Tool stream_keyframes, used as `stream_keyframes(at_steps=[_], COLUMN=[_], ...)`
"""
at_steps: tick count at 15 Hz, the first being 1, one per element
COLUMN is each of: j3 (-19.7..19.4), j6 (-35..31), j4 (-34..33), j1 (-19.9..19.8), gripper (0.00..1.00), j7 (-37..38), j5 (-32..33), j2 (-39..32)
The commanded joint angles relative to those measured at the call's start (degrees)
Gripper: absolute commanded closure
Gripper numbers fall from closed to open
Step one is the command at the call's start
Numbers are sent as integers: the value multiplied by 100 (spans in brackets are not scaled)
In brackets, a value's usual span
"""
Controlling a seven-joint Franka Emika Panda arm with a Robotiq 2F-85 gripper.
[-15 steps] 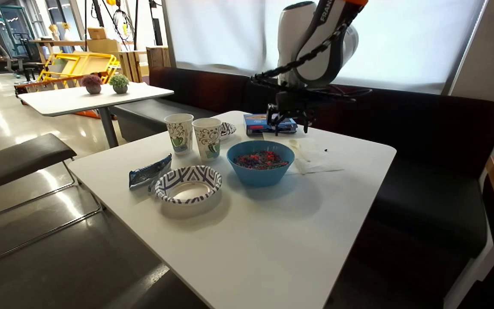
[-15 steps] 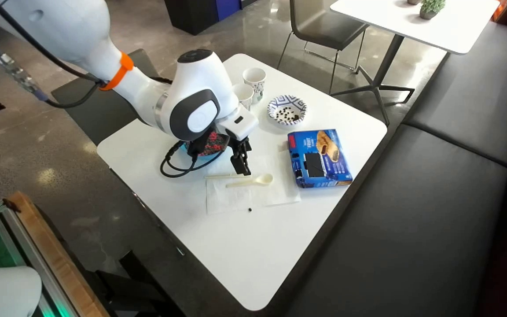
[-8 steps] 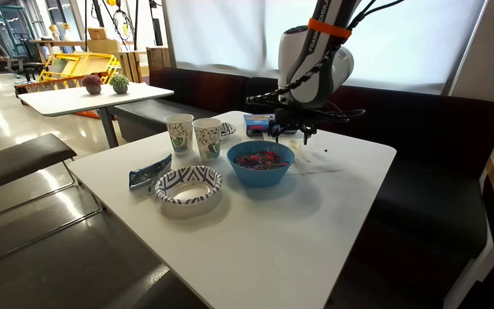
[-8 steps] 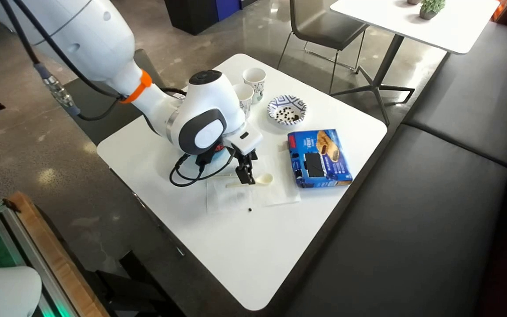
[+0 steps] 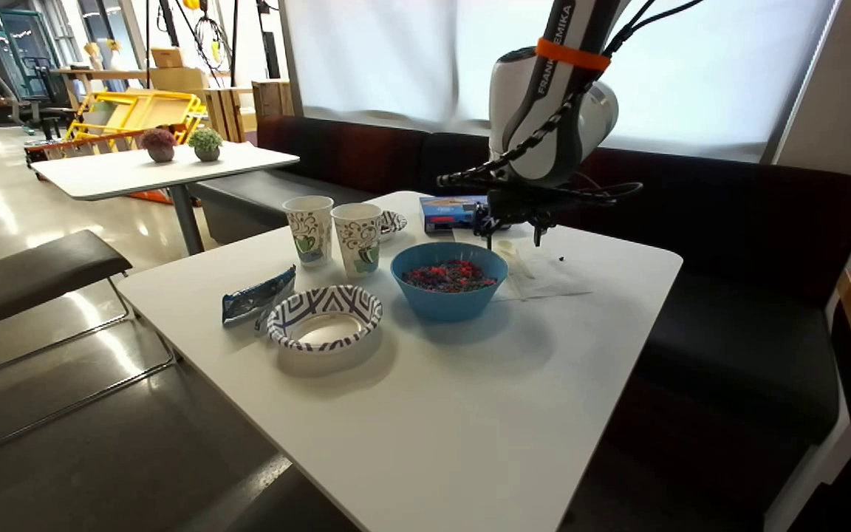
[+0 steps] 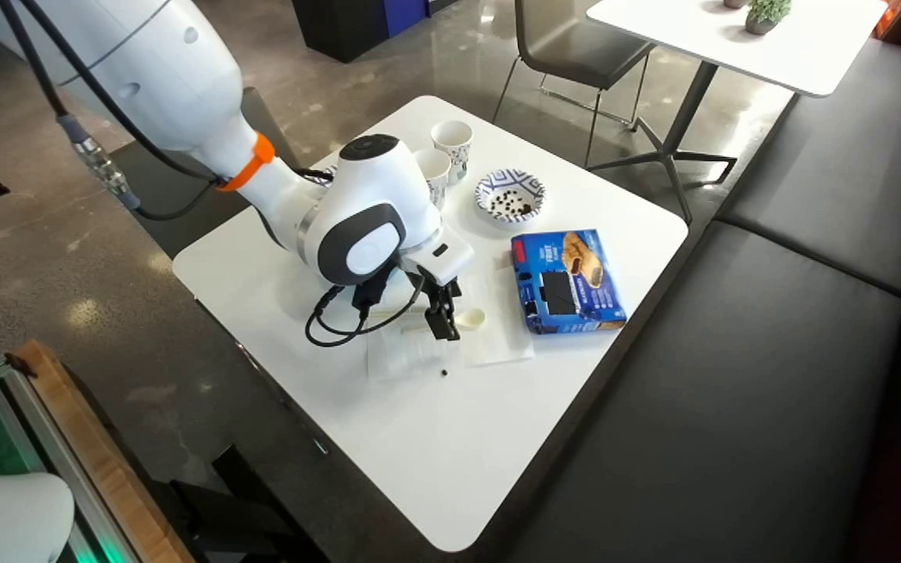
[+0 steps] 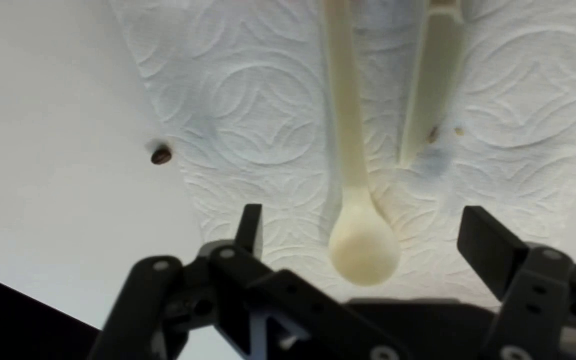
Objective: Use the spoon to scoop some of the blue bowl's contents into the closest cup
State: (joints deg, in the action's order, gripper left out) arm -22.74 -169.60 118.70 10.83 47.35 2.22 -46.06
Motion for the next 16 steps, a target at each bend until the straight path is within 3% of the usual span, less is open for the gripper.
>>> stream_keyframes(at_steps=[1, 2, 3, 5, 12, 14, 16], j3=[58, 62, 90, 106, 279, 364, 391], j6=[-275, -298, -333, -421, -542, -549, -574], j4=[190, 190, 188, 197, 217, 212, 224], j1=[33, 55, 45, 42, -157, -232, -264], gripper=[0, 0, 23, 32, 87, 96, 97], j7=[-395, -442, -487, -554, -918, -1031, -1123], j5=[-178, -203, -238, -332, -731, -825, -909], j2=[9, -8, -11, -2, 7, 13, 49])
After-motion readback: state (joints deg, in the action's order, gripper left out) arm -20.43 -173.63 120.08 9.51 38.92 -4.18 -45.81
